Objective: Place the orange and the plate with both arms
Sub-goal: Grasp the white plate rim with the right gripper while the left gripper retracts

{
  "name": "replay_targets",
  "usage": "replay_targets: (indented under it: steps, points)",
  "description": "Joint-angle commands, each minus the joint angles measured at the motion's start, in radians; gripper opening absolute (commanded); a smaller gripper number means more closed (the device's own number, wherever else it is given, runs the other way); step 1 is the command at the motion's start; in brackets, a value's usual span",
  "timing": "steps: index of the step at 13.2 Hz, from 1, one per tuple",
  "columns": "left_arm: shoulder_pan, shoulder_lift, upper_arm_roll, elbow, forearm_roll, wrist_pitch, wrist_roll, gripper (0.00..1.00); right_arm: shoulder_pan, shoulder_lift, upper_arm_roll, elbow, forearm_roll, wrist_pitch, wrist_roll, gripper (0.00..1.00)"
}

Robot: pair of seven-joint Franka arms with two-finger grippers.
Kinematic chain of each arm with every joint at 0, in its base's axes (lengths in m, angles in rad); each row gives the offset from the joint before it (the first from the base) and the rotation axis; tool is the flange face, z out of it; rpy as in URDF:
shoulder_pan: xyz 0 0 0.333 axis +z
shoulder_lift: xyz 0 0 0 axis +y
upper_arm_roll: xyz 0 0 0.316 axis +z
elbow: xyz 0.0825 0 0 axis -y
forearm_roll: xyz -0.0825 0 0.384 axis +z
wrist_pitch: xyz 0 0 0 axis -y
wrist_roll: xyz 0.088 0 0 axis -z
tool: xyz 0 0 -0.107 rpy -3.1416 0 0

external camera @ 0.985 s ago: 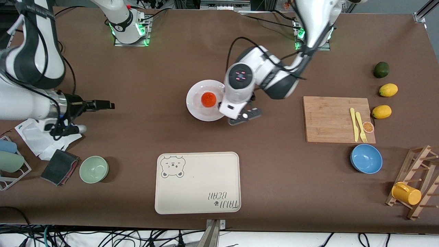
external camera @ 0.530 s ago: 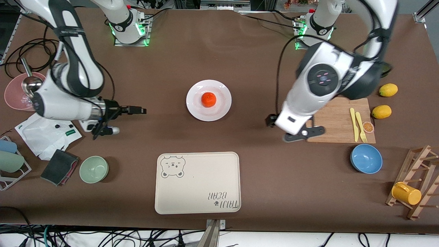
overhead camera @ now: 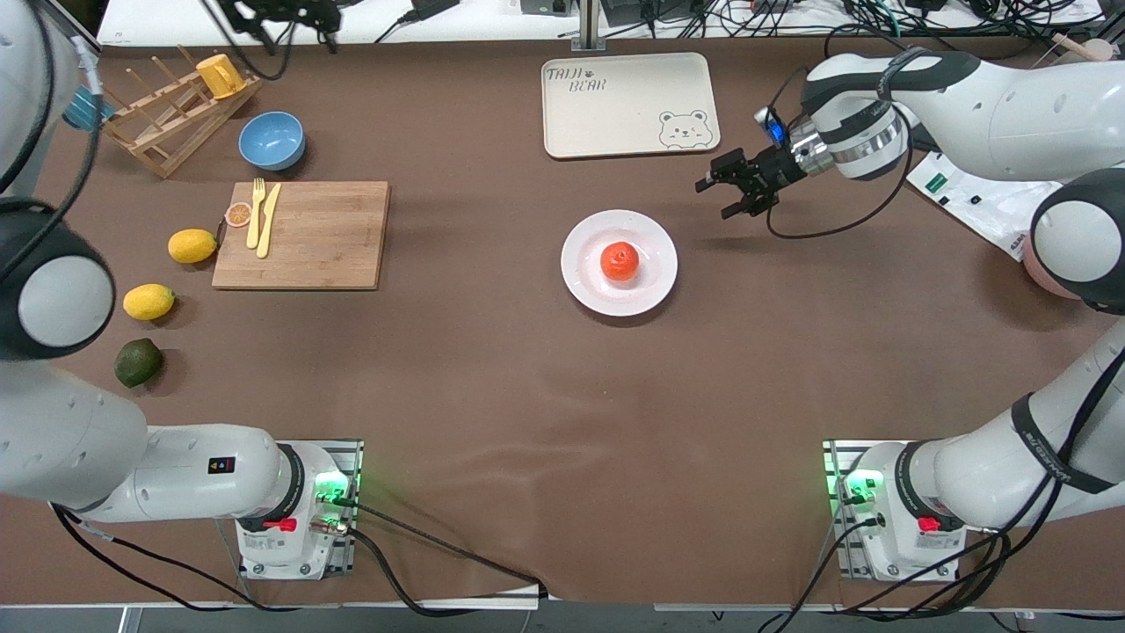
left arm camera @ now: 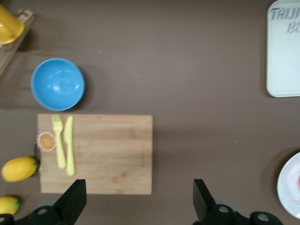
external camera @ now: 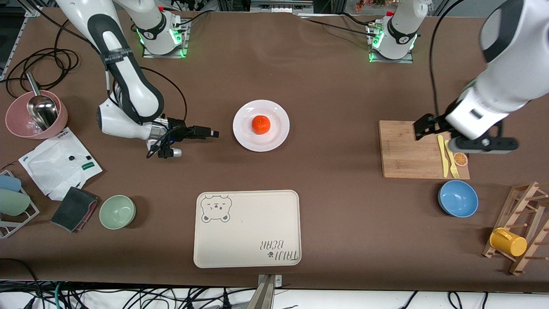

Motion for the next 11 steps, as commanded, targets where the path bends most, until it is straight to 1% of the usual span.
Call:
replay_targets:
  steps: [1,2,3,4,5,6,8,11]
  points:
    - [0.008,-0.165,0.043,-0.168,-0.024,0.021,0.052,1.0,0.002,0.068,0.023,-0.013,0.182,0.007,-0.194,1.0]
    - [0.009,-0.193,0.046,-0.19,-0.023,0.019,0.068,1.0,0.009,0.087,0.028,-0.007,0.213,0.009,-0.229,1.0]
    - [0.009,-0.192,0.046,-0.185,-0.023,-0.001,0.066,1.0,0.038,0.093,0.03,-0.004,0.251,0.01,-0.245,1.0]
    - [0.016,-0.159,0.046,-0.144,-0.021,-0.046,0.056,1.0,0.064,0.095,0.028,-0.002,0.282,0.013,-0.259,1.0]
    - [0.022,-0.123,0.046,-0.094,-0.017,-0.058,0.066,1.0,0.074,0.107,0.028,0.005,0.287,0.013,-0.277,1.0]
    - [0.028,-0.112,0.046,-0.069,-0.017,-0.064,0.069,1.0,0.075,0.125,0.028,0.01,0.287,0.012,-0.297,1.0]
    - [0.054,-0.124,0.045,-0.064,-0.024,-0.096,0.071,1.0,0.081,0.136,0.028,0.009,0.281,0.01,-0.341,1.0]
    - [0.051,-0.121,0.04,-0.05,-0.024,-0.108,0.072,1.0,0.083,0.148,0.028,0.001,0.278,0.009,-0.391,1.0]
